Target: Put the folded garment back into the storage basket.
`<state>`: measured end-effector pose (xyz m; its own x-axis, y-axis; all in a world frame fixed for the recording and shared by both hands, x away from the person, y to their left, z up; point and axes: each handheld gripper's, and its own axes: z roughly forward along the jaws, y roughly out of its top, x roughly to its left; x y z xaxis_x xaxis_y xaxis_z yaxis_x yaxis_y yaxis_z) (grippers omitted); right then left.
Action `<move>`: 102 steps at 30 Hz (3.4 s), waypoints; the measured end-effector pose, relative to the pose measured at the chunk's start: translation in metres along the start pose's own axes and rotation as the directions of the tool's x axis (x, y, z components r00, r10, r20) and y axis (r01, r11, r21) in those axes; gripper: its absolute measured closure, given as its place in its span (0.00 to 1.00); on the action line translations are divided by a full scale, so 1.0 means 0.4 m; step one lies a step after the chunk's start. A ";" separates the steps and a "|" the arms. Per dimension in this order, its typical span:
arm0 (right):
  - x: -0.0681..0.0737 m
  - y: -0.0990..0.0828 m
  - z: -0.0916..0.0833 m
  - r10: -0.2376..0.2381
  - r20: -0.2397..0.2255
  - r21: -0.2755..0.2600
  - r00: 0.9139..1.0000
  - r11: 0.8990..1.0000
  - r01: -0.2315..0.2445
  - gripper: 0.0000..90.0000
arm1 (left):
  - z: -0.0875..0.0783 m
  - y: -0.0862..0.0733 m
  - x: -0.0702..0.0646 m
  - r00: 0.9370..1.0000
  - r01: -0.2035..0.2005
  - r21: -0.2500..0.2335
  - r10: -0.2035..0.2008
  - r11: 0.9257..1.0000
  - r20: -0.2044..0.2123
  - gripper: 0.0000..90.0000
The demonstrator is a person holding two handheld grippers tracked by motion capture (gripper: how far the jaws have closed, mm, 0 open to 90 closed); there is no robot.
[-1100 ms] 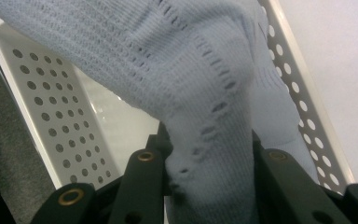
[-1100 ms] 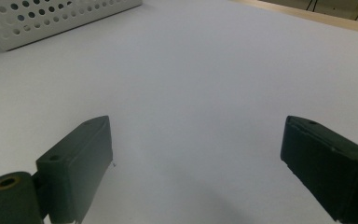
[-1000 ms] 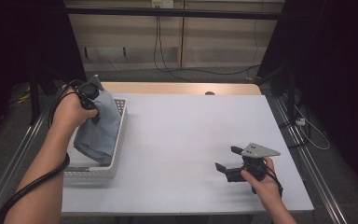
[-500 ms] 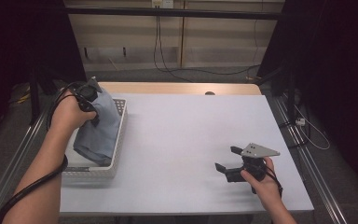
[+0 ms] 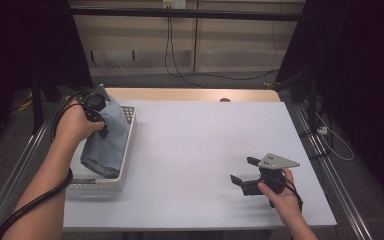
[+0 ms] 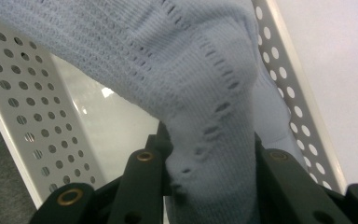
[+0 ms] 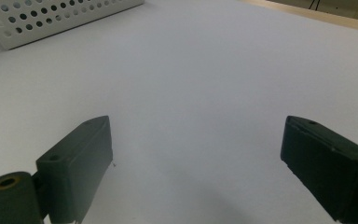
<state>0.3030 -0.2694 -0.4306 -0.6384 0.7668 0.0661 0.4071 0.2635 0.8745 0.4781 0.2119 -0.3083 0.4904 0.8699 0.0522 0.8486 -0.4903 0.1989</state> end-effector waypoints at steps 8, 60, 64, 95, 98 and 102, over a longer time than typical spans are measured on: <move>0.002 0.000 0.001 -0.002 -0.001 -0.001 1.000 1.000 0.002 0.10 | 0.007 -0.007 -0.006 1.000 0.015 0.003 -0.015 1.000 0.018 0.79; 0.011 0.000 0.009 -0.012 -0.006 0.008 1.000 1.000 0.012 0.10 | 0.012 -0.044 -0.026 0.993 0.022 0.017 -0.024 1.000 0.118 0.78; 0.013 0.001 0.009 -0.014 -0.006 0.009 1.000 1.000 0.014 0.10 | 0.012 -0.047 -0.029 0.993 0.025 0.014 -0.027 1.000 0.118 0.78; 0.018 0.000 0.014 -0.016 -0.010 0.014 1.000 1.000 0.016 0.10 | 0.039 -0.062 -0.024 0.985 0.069 0.001 -0.069 0.998 0.158 0.75; 0.018 0.000 0.014 -0.017 -0.011 0.014 1.000 1.000 0.017 0.10 | 0.038 -0.064 -0.022 0.983 0.077 -0.003 -0.076 0.997 0.170 0.74; 0.019 0.000 0.014 -0.018 -0.012 0.014 1.000 1.000 0.018 0.10 | 0.040 -0.067 -0.018 0.981 0.090 -0.013 -0.086 0.996 0.174 0.71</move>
<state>0.3018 -0.2603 -0.4330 -0.6534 0.7549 0.0565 0.4050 0.2854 0.8686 0.4550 0.2178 -0.3298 0.4426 0.8862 -0.1365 0.8865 -0.4096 0.2154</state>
